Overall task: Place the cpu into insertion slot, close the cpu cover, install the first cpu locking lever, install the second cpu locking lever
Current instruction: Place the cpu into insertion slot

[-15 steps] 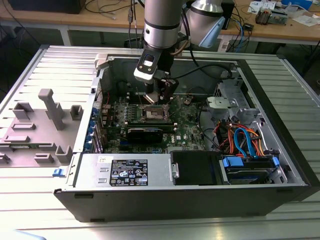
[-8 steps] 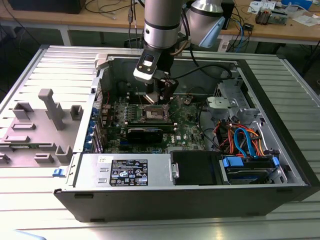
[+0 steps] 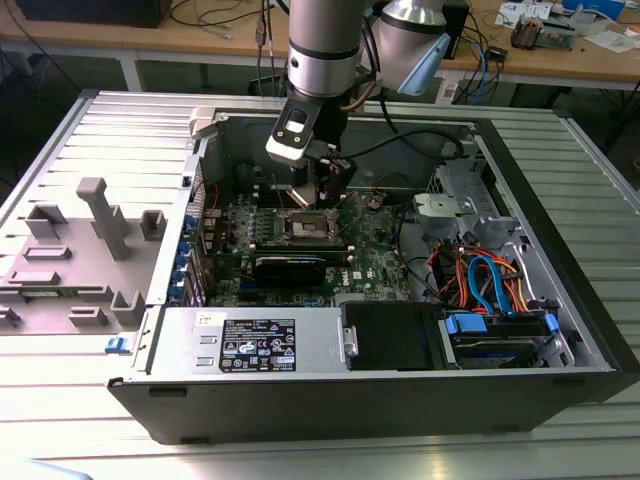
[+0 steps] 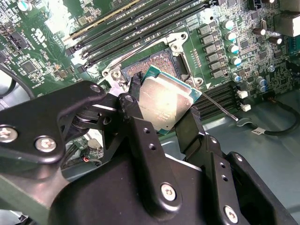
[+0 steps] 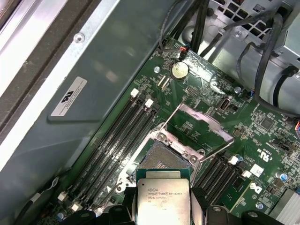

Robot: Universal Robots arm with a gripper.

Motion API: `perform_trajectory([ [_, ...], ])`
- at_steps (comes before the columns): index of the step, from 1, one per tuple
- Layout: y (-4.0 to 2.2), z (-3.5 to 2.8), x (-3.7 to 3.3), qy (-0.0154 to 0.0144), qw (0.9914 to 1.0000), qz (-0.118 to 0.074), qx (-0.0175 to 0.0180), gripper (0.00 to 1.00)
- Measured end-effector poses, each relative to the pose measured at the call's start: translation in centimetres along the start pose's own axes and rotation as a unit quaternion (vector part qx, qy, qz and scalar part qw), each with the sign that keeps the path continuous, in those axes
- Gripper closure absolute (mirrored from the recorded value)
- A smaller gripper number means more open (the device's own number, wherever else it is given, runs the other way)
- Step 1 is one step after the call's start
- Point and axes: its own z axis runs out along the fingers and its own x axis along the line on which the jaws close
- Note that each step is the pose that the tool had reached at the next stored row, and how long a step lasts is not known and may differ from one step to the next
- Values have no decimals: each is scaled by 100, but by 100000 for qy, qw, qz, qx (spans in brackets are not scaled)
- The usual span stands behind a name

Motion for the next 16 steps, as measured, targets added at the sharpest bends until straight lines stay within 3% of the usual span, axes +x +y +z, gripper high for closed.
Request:
perform_trajectory([
  [16,0,5,0,9,99995,1015,-20,45],
])
